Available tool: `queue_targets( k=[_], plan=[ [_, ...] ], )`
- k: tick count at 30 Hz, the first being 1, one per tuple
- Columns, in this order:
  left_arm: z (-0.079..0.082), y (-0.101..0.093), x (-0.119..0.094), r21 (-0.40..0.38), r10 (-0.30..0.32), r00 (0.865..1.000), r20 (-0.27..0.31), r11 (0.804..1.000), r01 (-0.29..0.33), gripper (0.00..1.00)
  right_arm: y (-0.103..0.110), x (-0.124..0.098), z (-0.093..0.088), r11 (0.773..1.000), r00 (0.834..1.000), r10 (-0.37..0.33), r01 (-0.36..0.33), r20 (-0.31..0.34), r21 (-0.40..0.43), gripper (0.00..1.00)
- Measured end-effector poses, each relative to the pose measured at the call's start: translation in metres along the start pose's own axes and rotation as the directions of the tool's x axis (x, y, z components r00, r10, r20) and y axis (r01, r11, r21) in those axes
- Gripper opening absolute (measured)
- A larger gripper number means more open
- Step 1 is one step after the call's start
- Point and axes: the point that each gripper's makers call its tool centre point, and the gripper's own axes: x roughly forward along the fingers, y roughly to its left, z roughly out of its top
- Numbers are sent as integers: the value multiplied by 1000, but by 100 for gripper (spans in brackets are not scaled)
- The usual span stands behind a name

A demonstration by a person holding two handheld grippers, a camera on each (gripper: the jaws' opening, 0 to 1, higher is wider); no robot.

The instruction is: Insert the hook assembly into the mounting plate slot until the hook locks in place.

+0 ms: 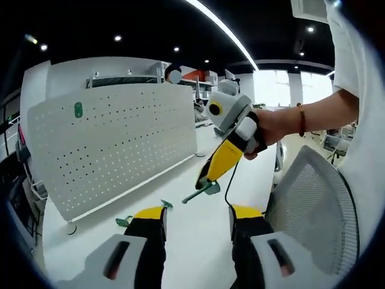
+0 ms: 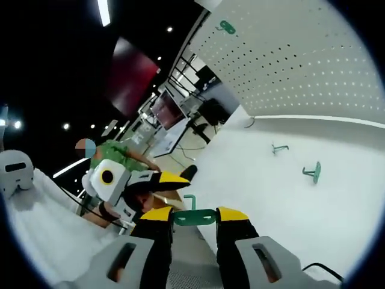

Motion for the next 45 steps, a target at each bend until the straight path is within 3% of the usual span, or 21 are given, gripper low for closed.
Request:
queue_targets(
  k=[5, 9, 13, 17, 20, 24, 29, 37, 40, 42, 45],
  plan=[
    [4, -1, 0, 24, -2, 1000, 9, 1000, 2, 34, 4, 1, -2, 1000, 1000, 17, -17, -14, 0, 27],
    [0, -4, -1, 86, -4, 1000, -21, 996, 6, 28, 10, 4, -6, 999, 998, 50, -50, -37, 15, 27],
    [1, -5, -2, 87, -7, 1000, -7, 996, 8, 24, 12, 6, -12, 998, 996, 62, -61, -69, 12, 27],
    [-4, -10, -2, 149, -33, 999, -39, 988, 39, 18, 20, 9, -20, 995, 989, 101, -99, -110, 17, 27],
    [-2, -16, -2, 153, -59, 998, -33, 986, 63, 11, 23, 10, -25, 993, 983, 120, -118, -138, 24, 27],
    [-4, -19, -2, 162, -73, 996, -40, 984, 79, 9, 26, 10, -26, 989, 978, 148, -144, -147, 37, 27],
    [-5, -25, -3, 185, -106, 993, -46, 976, 113, 6, 26, 10, -23, 982, 975, 181, -173, -125, 73, 27],
    [1, -23, -4, 211, -93, 995, -24, 973, 96, 5, 29, 9, -15, 974, 974, 216, -210, -70, 88, 28],
    [2, -21, -4, 200, -89, 996, -20, 976, 91, 4, 30, 10, -8, 975, 975, 220, -220, -27, 29, 27],
    [1, -25, -4, 201, -105, 994, -27, 974, 108, 3, 33, 8, -2, 974, 974, 227, -227, 5, -3, 20],
    [3, -25, -5, 192, -99, 995, -13, 976, 99, 3, 33, 8, -2, 974, 974, 226, -226, -4, -12, 21]
  ],
)
